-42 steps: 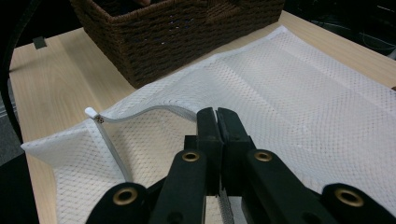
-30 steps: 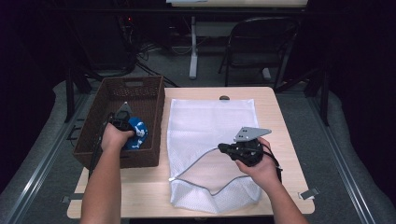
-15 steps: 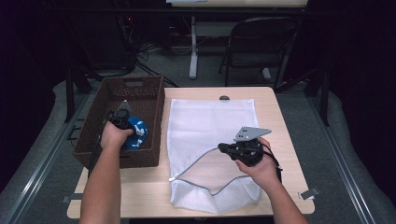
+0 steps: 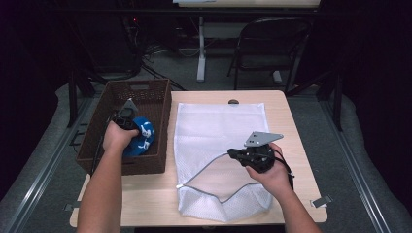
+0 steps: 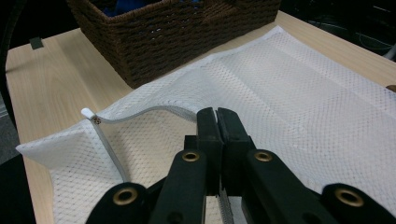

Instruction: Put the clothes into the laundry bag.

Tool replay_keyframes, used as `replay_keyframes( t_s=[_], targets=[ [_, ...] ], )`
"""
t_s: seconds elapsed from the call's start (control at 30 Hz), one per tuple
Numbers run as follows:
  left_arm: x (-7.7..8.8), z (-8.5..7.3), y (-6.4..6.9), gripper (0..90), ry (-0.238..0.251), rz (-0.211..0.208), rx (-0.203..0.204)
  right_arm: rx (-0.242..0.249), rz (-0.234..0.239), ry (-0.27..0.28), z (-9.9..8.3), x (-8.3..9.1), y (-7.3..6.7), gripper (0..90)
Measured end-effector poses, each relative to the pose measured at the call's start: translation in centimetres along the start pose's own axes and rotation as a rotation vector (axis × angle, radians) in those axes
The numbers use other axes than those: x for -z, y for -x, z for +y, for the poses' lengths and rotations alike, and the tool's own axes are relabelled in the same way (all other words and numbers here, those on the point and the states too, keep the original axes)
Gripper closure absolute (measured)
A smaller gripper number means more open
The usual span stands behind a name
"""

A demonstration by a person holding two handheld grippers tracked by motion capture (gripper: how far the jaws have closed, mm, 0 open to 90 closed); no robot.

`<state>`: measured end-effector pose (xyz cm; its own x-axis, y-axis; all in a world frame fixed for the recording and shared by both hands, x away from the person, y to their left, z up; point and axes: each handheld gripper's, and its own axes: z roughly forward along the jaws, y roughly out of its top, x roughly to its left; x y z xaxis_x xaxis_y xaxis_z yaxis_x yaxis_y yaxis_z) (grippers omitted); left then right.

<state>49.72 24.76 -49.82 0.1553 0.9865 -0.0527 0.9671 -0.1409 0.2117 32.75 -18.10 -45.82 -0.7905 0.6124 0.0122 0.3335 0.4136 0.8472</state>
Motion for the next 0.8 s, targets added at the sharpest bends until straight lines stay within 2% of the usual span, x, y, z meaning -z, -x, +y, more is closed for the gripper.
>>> replay_keyframes(
  t_s=[0.23, 0.6, 0.7, 0.8],
  targets=[
    [1.6, 0.0, -0.1, 69.3, 0.004, -0.009, -0.003, 0.001, -0.001, 0.001, 0.0, 0.0, 0.0, 88.8],
    [4.1, -0.6, -0.1, 69.3, 0.004, -0.004, -0.05, 0.003, 0.0, 0.0, 0.1, 0.0, -0.1, 88.8],
    [4.7, -0.8, -0.1, 69.3, 0.002, 0.009, -0.063, 0.002, 0.0, 0.001, 0.1, 0.1, -0.1, 88.8],
    [5.3, -0.9, 0.0, 69.3, 0.003, 0.0, -0.072, 0.002, 0.0, 0.001, 0.1, 0.1, -0.1, 88.8]
  ],
)
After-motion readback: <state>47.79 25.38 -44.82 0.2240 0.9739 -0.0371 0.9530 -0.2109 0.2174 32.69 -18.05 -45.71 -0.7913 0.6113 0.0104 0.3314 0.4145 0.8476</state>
